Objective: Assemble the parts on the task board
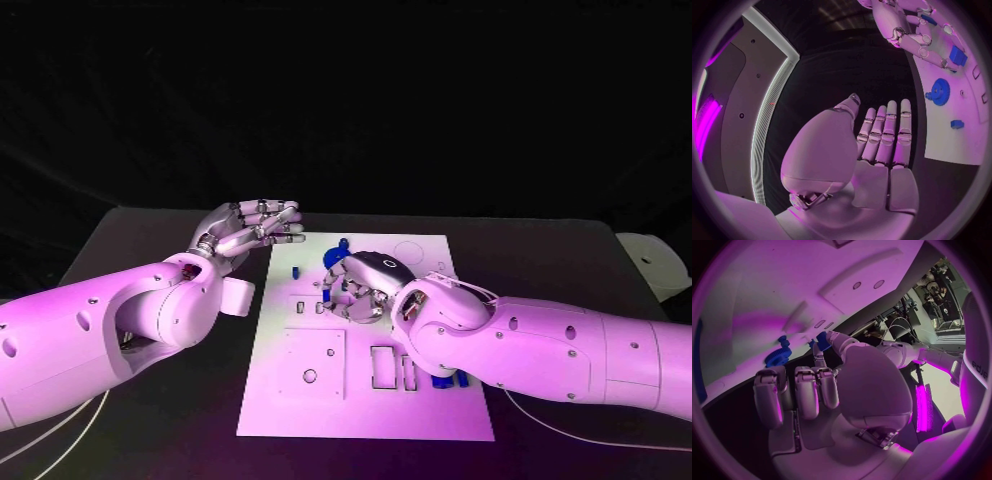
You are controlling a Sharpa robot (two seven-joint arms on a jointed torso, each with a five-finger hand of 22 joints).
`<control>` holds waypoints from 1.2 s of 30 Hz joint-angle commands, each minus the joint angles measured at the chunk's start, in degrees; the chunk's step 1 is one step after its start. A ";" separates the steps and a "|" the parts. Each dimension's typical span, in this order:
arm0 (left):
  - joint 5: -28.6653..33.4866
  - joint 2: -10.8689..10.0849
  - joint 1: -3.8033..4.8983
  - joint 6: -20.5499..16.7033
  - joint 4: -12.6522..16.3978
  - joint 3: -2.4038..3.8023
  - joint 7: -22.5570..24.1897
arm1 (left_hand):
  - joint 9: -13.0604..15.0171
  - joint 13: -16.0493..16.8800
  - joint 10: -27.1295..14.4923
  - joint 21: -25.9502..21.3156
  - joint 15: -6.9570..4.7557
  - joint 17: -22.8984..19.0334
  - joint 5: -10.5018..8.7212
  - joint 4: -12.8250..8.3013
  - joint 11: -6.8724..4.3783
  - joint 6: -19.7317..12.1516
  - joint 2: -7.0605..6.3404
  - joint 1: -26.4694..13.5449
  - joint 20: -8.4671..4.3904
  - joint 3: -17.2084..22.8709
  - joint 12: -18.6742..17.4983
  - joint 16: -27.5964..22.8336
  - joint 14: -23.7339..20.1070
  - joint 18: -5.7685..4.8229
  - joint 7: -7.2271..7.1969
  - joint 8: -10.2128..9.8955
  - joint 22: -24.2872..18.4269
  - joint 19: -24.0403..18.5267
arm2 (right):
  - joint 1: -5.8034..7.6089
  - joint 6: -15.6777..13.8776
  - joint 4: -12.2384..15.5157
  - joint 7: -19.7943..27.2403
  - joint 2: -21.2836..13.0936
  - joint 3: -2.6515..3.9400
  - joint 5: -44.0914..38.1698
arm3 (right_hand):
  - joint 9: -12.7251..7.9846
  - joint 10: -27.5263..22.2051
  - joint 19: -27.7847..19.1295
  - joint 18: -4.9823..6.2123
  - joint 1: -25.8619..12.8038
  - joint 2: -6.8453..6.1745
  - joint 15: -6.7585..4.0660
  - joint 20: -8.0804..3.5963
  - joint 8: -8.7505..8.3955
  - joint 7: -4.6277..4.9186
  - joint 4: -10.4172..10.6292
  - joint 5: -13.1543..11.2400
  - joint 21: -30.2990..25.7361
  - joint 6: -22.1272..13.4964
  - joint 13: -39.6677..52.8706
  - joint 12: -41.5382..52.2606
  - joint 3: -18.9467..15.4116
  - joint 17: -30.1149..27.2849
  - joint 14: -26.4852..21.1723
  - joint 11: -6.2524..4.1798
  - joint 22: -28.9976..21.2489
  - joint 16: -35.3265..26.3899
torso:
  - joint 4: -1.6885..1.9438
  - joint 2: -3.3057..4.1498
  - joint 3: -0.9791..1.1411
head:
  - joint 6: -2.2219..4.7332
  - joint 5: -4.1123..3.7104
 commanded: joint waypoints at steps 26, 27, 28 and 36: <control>0.04 -0.11 0.06 1.17 0.27 0.05 0.22 | -0.07 0.10 0.41 -0.20 0.10 0.11 0.00 0.00 0.01 0.47 -0.48 -0.32 0.10 0.50 -0.34 -0.33 0.08 0.84 1.88 -0.22 -0.10 0.31 | -1.36 5.31 -2.10 -4.10 1.65 -0.16 -5.78 | 1.50 4.23 5.99 -0.40 -0.82 -0.05 -0.45 -0.56 1.41 -0.75 0.50 -0.38 0.25 0.31 13.25 0.10 -0.36 14.84 5.92 -0.31 15.06 0.13 | -0.10 0.04 0.07 | -0.66 0.40; 0.04 -0.12 0.06 1.18 0.28 0.05 0.22 | -0.07 0.10 0.41 -0.20 0.10 0.11 0.00 0.00 0.01 0.47 -0.48 -0.32 0.10 0.50 -0.34 -0.33 0.08 0.84 1.88 -0.22 -0.10 0.31 | -1.37 5.29 -2.11 -4.15 1.67 -0.16 -5.87 | 1.50 4.19 5.99 -0.40 -0.86 -0.14 -0.45 -0.56 1.40 -0.74 0.49 -0.41 0.25 0.24 13.21 0.04 -0.39 14.84 5.92 -0.31 15.06 0.13 | -0.11 0.03 0.06 | -0.66 0.40; 0.04 -0.14 0.06 1.19 0.29 0.05 0.21 | -0.07 0.10 0.41 -0.20 0.10 0.11 0.00 0.00 0.01 0.47 -0.48 -0.32 0.10 0.50 -0.34 -0.33 0.08 0.84 1.88 -0.22 -0.10 0.31 | -1.38 5.30 -2.12 -4.26 1.69 -0.16 -5.98 | 1.50 4.19 5.99 -0.40 -0.86 -0.14 -0.45 -0.56 1.40 -0.74 0.49 -0.41 0.25 0.24 13.21 0.04 -0.39 14.84 5.92 -0.31 15.06 0.13 | -0.10 0.04 0.06 | -0.70 0.38; 0.03 -0.25 0.06 1.24 0.33 0.05 0.13 | -0.07 0.10 0.41 -0.20 0.10 0.11 0.00 0.00 0.01 0.47 -0.48 -0.32 0.10 0.50 -0.34 -0.33 0.08 0.84 1.88 -0.22 -0.10 0.31 | -1.39 5.88 -2.13 -5.12 1.62 -0.16 -6.34 | 1.50 3.93 5.99 -0.40 -1.30 -0.67 -0.38 -0.53 1.32 -0.58 0.59 -0.62 0.25 -0.20 12.94 -0.27 -0.60 14.56 5.85 -0.19 15.06 0.04 | -0.08 0.00 0.05 | -0.80 0.32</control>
